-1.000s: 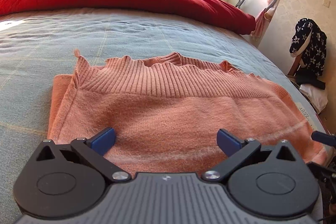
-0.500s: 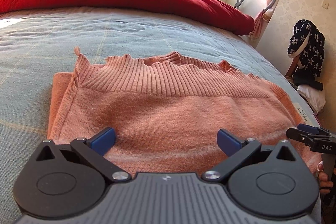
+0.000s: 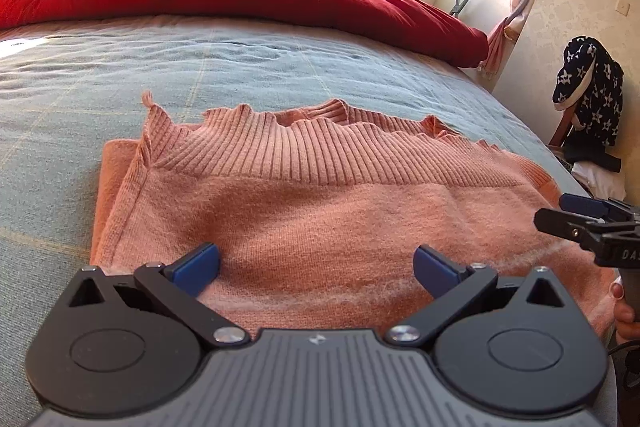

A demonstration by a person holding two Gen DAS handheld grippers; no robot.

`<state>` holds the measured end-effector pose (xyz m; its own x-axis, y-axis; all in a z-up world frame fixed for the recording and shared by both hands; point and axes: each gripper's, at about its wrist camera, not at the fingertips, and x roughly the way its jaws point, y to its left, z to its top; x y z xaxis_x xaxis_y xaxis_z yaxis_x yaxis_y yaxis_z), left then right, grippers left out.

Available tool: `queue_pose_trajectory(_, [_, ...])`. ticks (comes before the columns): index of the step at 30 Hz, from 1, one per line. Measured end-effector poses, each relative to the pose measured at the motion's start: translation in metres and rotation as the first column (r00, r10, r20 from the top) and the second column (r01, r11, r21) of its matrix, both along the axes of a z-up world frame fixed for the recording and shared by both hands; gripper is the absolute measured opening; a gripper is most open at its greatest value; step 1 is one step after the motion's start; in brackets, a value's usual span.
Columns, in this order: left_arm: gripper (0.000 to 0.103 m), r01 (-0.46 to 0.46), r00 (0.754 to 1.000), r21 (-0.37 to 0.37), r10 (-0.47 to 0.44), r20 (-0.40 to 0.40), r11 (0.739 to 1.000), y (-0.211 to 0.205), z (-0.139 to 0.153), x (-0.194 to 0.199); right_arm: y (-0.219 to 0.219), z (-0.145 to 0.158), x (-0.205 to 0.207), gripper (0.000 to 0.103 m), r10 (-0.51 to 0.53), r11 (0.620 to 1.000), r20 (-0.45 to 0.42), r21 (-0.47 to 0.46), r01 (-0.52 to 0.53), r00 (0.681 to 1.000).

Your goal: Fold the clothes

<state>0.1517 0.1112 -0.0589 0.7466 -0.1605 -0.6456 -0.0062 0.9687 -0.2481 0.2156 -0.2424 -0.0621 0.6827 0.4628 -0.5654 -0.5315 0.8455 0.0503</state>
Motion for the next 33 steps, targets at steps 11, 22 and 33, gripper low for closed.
queue_pose_trajectory(11, [0.102, -0.034, 0.999, -0.057, 0.034, 0.0, 0.998, -0.001, 0.014, 0.009, -0.038, -0.027, -0.001, 0.103, -0.059, 0.997, -0.063, 0.038, 0.062, 0.996])
queue_pose_trajectory(22, [0.102, 0.031, 0.999, -0.095, -0.034, -0.028, 0.995, -0.033, 0.006, 0.04, -0.035, -0.028, -0.002, 0.103, -0.061, 0.998, -0.041, 0.029, 0.062, 0.997])
queue_pose_trajectory(33, [0.102, -0.073, 0.997, -0.131, 0.072, -0.014, 0.989, -0.005, 0.027, 0.004, -0.033, -0.016, -0.014, 0.103, -0.074, 0.997, -0.047, 0.005, 0.074, 0.996])
